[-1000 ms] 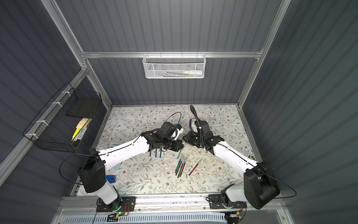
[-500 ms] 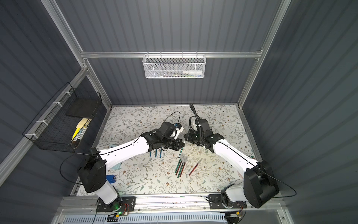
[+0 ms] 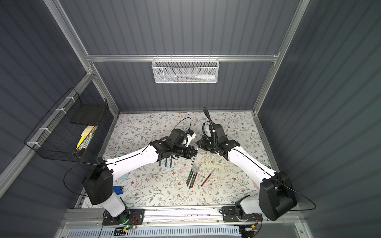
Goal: Remove protective caps from carving knives
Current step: Remove the protective sleeve from the carving knife.
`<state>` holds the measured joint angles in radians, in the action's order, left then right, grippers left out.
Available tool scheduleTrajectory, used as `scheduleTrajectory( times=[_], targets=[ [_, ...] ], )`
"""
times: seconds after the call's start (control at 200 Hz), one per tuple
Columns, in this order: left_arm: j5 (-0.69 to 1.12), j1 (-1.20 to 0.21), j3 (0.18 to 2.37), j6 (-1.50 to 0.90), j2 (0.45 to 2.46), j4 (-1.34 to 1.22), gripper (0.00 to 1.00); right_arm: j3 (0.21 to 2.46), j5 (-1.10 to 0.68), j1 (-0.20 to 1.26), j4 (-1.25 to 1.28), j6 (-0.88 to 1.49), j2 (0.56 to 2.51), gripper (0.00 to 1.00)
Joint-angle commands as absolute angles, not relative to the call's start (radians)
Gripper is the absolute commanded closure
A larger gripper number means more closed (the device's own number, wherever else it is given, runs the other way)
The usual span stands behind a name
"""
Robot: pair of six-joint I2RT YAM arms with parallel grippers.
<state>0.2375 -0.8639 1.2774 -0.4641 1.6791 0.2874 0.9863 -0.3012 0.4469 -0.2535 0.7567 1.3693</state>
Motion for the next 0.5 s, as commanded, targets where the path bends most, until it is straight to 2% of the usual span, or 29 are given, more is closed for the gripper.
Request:
scheduleTrajectory(
  times=[0.0, 0.495],
  targets=[
    [0.244, -0.859, 1.246, -0.488, 1.673, 0.403, 1.00, 1.046, -0.276, 0.410, -0.195, 0.755, 1.356, 1.00],
    [0.253, -0.857, 1.234, -0.497, 1.671, 0.392, 1.00, 1.085, -0.305, 0.379, -0.144, 0.780, 1.384, 1.00]
  ],
)
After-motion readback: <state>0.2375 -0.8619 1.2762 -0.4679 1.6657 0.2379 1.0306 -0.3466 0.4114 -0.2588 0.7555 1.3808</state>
